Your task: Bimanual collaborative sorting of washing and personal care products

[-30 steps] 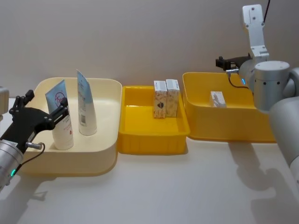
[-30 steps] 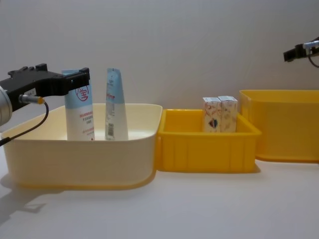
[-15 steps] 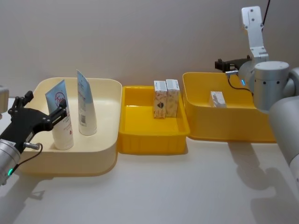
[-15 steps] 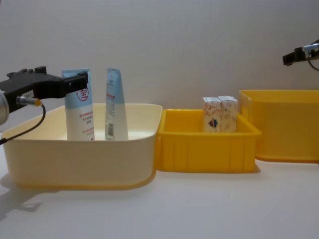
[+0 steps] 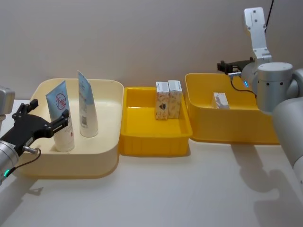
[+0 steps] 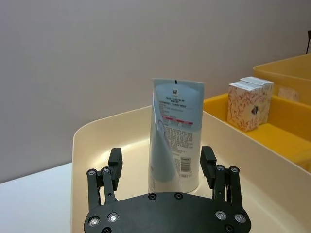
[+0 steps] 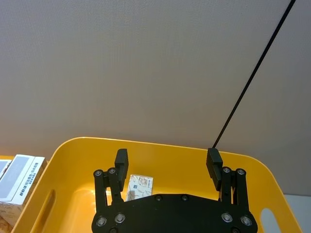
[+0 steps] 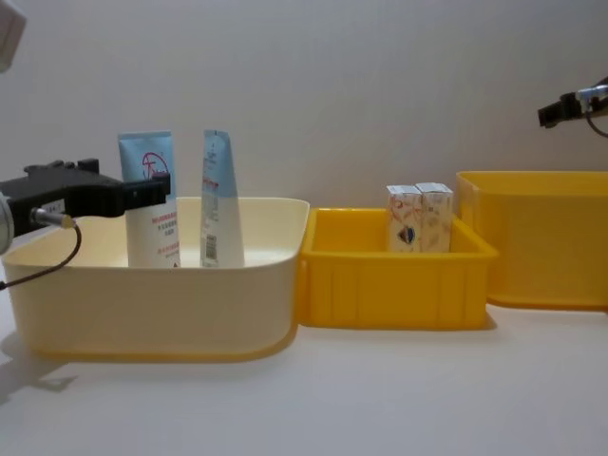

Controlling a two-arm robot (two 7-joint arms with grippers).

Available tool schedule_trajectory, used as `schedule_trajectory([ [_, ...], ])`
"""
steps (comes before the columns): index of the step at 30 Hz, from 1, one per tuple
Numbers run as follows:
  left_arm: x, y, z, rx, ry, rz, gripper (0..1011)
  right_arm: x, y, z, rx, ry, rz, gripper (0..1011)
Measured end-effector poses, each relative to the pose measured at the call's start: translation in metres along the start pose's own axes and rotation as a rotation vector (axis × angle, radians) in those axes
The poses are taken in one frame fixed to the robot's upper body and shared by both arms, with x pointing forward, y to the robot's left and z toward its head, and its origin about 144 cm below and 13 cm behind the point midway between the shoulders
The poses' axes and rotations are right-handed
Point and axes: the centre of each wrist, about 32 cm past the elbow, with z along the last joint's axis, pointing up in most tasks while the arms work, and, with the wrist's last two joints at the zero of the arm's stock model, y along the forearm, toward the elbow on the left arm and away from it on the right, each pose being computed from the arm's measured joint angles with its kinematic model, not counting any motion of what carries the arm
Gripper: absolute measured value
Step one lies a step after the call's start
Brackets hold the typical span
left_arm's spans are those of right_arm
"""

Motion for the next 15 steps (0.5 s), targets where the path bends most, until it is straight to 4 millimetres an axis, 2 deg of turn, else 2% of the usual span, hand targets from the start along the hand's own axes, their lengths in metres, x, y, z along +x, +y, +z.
schedule_trajectory([
  [15, 0.015, -0.019, -0.011, 0.034, 0.001, -0.038, 1000, 0.0, 0.0, 0.0, -0.002, 0.0, 0.001, 1001],
])
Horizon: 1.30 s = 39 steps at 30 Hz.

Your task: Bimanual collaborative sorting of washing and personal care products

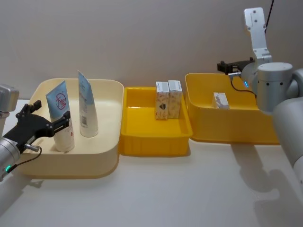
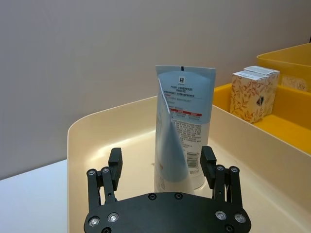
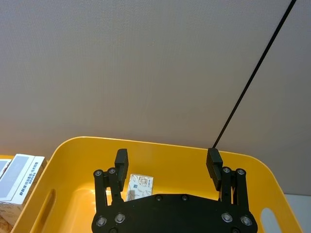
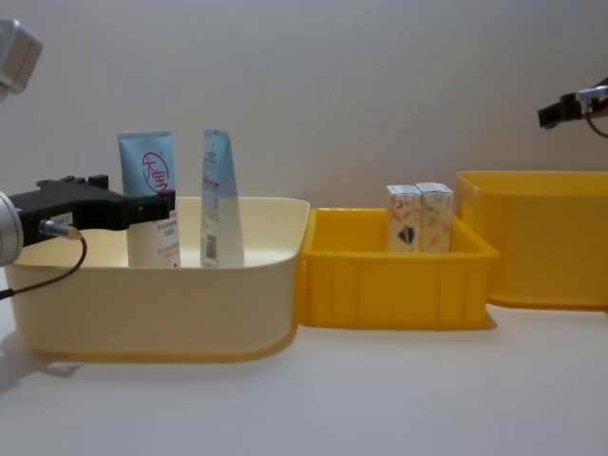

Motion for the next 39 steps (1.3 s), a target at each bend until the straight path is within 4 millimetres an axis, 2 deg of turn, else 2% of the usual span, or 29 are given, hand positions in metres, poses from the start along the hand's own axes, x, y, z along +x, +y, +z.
schedule_trajectory([
  [31, 0.004, -0.02, -0.004, 0.012, 0.014, -0.044, 996, 0.0, 0.0, 0.0, 0.0, 0.0, 0.0, 1001],
  [39, 0.003, -0.021, -0.003, 0.011, 0.015, -0.05, 836, 0.0, 0.0, 0.0, 0.0, 0.0, 0.0, 1001],
])
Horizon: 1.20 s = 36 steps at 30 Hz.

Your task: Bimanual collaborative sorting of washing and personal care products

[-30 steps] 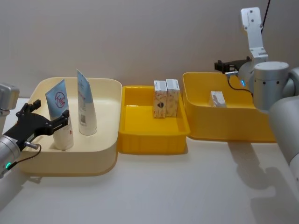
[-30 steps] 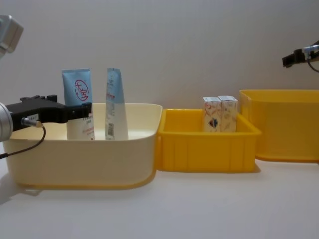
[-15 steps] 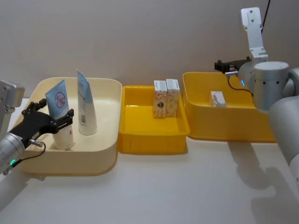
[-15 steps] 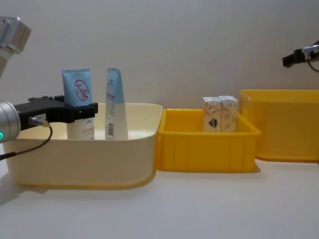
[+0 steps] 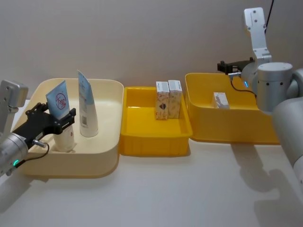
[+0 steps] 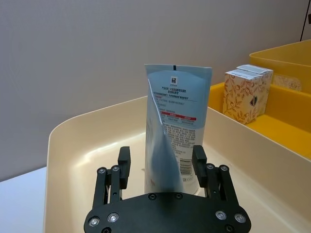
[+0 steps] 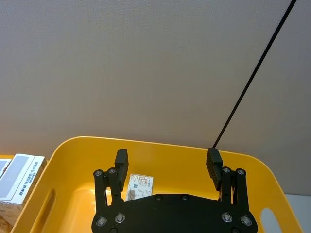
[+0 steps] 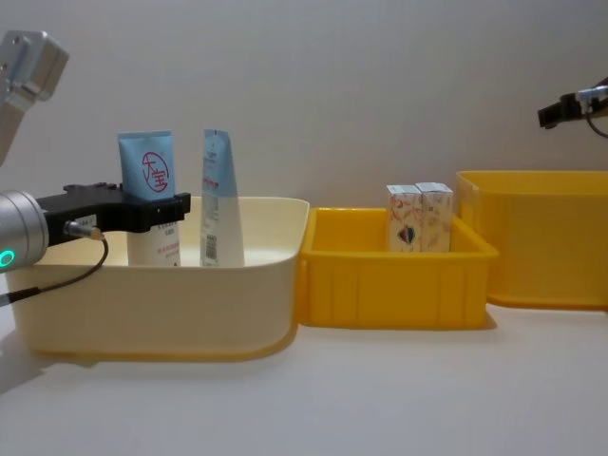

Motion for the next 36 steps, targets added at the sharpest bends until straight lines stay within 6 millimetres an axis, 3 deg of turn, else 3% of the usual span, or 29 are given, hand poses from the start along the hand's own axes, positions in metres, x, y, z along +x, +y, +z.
schedule_trajectory([
  [15, -0.0005, -0.0019, 0.0004, -0.001, 0.0, -0.007, 338, 0.0, 0.0, 0.0, 0.0, 0.0, 0.0, 1001],
  [22, -0.0005, -0.0021, 0.0005, -0.002, 0.001, -0.007, 278, 0.0, 0.0, 0.0, 0.0, 0.0, 0.0, 1001],
  [36, 0.0009, -0.0019, 0.0085, -0.036, -0.034, -0.001, 259, 0.0, 0.0, 0.0, 0.0, 0.0, 0.0, 1001],
])
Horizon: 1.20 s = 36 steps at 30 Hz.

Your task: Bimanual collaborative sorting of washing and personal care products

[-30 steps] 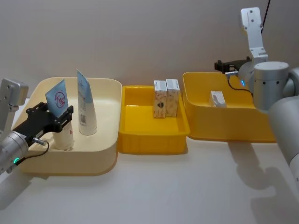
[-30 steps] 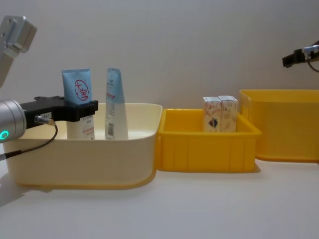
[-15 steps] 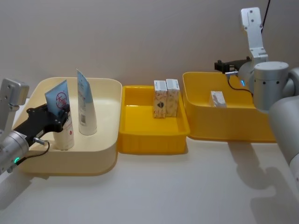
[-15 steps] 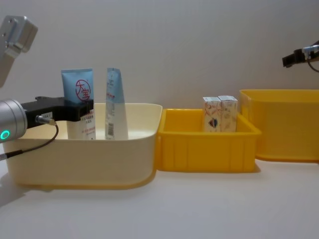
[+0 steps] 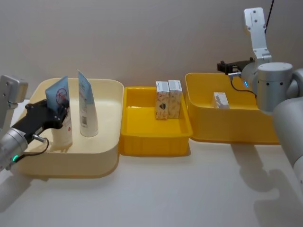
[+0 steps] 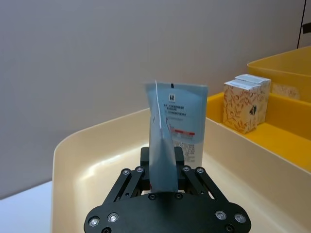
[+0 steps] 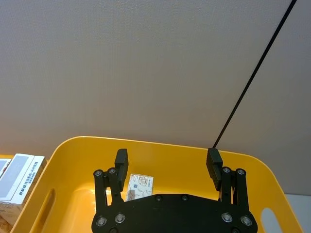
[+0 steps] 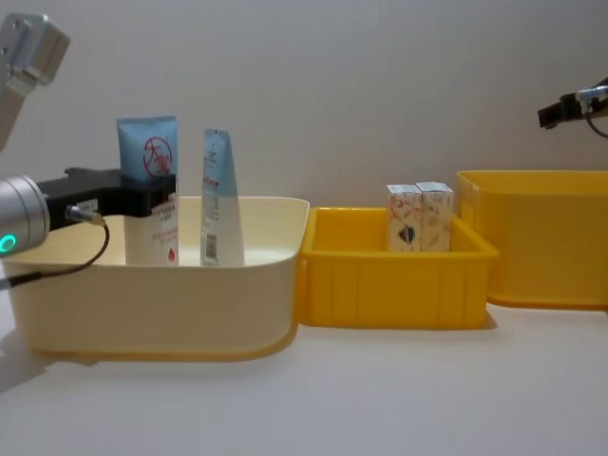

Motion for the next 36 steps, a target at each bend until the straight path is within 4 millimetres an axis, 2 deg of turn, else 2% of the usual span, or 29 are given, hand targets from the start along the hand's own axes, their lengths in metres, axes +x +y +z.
schedule_trajectory([
  [16, 0.005, -0.002, 0.036, -0.174, -0.072, 0.013, 259, 0.0, 0.0, 0.0, 0.0, 0.0, 0.0, 1001],
  [36, 0.007, -0.015, 0.097, -0.519, -0.123, -0.087, 259, 0.0, -0.002, -0.001, 0.01, -0.007, 0.022, 1001],
])
